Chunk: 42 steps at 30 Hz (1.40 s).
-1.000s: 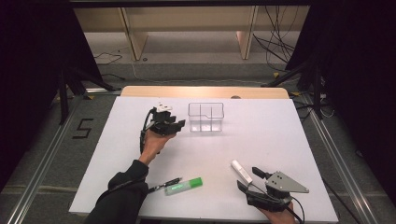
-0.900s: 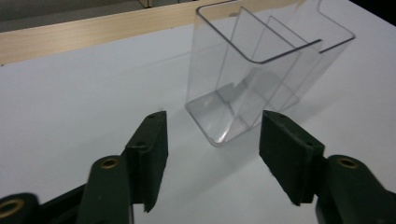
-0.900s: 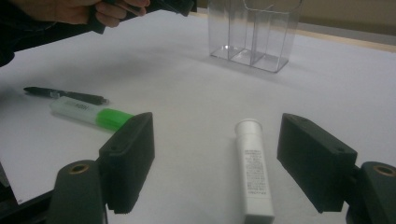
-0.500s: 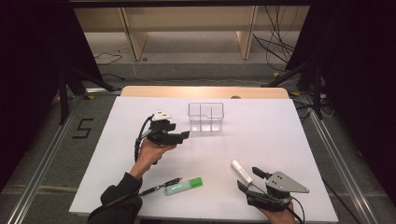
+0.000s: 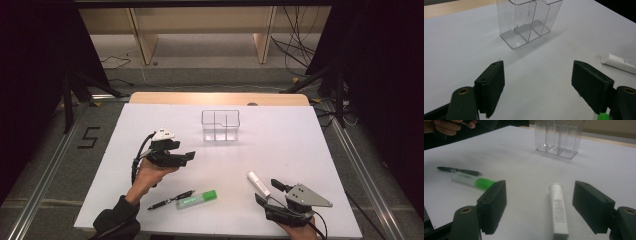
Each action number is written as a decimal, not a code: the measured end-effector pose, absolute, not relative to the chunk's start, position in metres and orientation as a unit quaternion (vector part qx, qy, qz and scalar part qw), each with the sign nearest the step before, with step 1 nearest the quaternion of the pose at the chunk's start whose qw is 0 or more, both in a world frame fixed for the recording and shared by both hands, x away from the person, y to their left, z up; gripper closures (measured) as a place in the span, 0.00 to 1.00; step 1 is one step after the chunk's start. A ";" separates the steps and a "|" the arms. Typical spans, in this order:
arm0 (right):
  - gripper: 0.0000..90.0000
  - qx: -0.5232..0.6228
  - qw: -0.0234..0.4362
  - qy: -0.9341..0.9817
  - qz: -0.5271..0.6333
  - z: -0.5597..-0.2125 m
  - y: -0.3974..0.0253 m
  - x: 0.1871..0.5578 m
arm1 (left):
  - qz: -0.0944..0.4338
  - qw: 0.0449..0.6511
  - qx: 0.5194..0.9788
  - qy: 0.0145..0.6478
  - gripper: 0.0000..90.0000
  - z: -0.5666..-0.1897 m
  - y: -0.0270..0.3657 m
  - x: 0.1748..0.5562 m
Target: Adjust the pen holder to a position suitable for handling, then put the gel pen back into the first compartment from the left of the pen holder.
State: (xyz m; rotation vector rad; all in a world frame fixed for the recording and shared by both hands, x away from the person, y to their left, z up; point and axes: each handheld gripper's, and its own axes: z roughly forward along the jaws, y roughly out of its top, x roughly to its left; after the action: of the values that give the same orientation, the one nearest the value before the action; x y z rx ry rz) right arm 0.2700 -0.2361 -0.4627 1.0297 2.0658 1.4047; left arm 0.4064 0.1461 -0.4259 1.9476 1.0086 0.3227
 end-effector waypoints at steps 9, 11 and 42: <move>0.31 0.372 0.221 0.747 0.504 -0.463 -0.235 0.270 | 0.124 0.444 0.795 0.395 0.28 -0.428 0.150 0.395; 0.31 0.372 0.221 0.747 0.505 -0.463 -0.235 0.270 | 0.125 0.443 0.795 0.394 0.27 -0.428 0.150 0.394; 0.32 0.371 0.223 0.750 0.499 -0.464 -0.233 0.270 | 0.117 0.425 0.826 0.351 0.27 -0.432 0.144 0.367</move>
State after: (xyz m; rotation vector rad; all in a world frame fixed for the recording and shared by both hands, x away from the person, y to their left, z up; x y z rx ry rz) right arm 0.2697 -0.2332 -0.4635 1.0256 2.0721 1.3782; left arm 0.3668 0.1437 -0.4319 2.0662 0.8768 0.2930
